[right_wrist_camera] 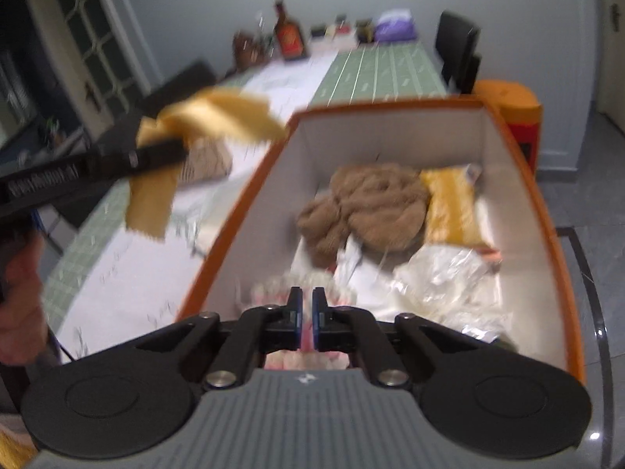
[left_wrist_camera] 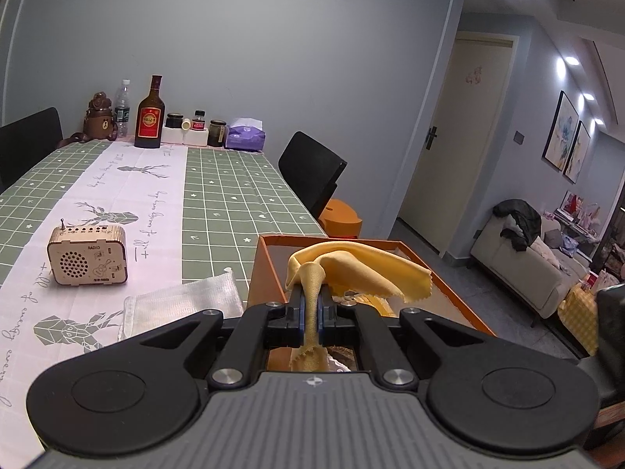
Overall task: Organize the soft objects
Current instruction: 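Open the right tool to release the crocheted pouch into the box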
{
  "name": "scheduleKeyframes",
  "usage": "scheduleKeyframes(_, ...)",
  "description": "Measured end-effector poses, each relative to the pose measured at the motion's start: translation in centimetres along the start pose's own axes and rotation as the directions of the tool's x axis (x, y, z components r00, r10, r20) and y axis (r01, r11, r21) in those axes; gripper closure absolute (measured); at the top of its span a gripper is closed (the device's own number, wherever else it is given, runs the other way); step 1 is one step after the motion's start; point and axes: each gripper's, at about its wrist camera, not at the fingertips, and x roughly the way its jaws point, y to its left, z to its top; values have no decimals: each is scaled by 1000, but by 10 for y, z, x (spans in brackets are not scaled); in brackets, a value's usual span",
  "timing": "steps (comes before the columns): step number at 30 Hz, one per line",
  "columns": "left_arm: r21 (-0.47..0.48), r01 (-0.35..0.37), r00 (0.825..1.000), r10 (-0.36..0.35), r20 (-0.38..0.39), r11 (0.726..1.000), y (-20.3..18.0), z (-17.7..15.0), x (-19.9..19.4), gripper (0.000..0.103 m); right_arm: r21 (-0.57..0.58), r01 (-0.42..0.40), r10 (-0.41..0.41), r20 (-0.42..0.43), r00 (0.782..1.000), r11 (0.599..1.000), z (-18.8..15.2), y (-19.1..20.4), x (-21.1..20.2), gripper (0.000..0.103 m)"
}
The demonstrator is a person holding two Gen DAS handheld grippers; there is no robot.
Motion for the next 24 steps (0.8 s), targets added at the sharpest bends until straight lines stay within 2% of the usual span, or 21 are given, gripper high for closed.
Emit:
scheduleKeyframes(2, -1, -3, 1000, 3, 0, 1000, -1, 0, 0, 97, -46, 46, -48, -54, 997, 998, 1, 4, 14, 102)
scheduleKeyframes(7, -4, -7, 1000, 7, -8, 1000, -2, -4, 1, 97, -79, -20, 10, -131, 991, 997, 13, 12, 26, 102)
scheduleKeyframes(11, -2, -4, 1000, 4, -17, 1000, -3, -3, 4, 97, -122, 1, -21, -165, 986, 993, 11, 19, 42, 102)
scheduleKeyframes(17, -3, 3, 999, -4, -35, 1000, -3, -1, 13, 97, -34, -17, 12, -148, 989, 999, 13, 7, 40, 100)
scheduleKeyframes(21, 10, -1, 999, 1, -43, 1000, -6, -1, 17, 97, 21, -46, 48, -86, 995, 999, 11, -4, 23, 97)
scheduleKeyframes(24, 18, -4, 999, 4, -48, 1000, -11, 2, 22, 97, 28, -27, 28, -28, 999, 999, 14, -8, 8, 94)
